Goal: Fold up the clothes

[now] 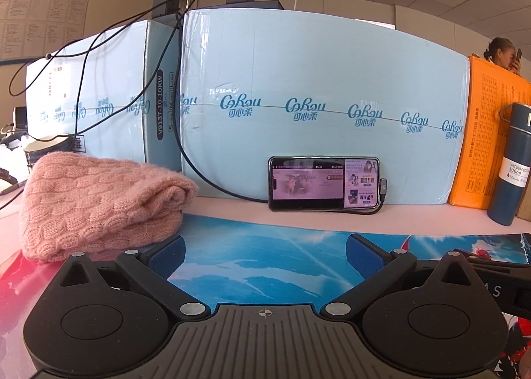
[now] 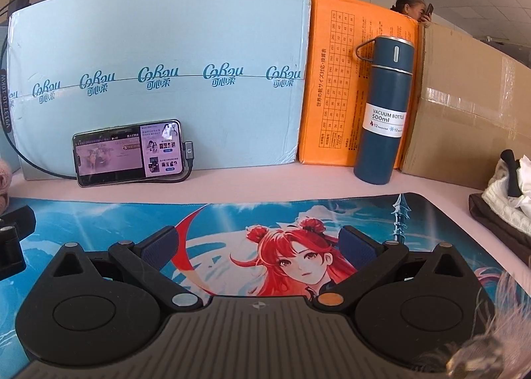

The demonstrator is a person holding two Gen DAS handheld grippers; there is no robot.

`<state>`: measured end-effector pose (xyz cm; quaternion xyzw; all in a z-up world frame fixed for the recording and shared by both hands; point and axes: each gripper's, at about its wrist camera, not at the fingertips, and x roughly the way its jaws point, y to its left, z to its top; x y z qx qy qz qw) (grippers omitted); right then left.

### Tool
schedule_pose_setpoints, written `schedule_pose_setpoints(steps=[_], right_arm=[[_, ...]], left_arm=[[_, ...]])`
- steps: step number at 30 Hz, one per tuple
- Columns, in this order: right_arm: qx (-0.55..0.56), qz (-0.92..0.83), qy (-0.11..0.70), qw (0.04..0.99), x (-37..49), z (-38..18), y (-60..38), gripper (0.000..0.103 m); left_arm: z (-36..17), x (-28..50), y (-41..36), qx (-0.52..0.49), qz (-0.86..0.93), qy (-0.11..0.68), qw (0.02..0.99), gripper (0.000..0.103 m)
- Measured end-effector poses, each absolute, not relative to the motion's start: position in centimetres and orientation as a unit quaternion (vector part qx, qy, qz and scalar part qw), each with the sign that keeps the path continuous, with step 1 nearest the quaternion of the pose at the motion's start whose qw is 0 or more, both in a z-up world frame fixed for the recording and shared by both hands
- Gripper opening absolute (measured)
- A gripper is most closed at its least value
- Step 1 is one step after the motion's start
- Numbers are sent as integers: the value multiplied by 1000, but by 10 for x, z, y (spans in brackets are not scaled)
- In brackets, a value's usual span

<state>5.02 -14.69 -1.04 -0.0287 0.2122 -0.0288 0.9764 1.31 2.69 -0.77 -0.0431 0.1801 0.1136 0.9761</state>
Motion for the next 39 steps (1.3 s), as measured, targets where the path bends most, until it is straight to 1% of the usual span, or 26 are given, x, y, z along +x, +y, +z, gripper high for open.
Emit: schedule_pose_setpoints(steps=[14, 39], right_arm=[[-26, 0, 201, 979, 39, -11, -150, 103], [-18, -8, 198, 980, 38, -11, -153, 103]], left_arm=[[-4, 3, 9, -2, 98, 139, 985, 103], [-4, 2, 8, 1, 98, 138, 986, 103]])
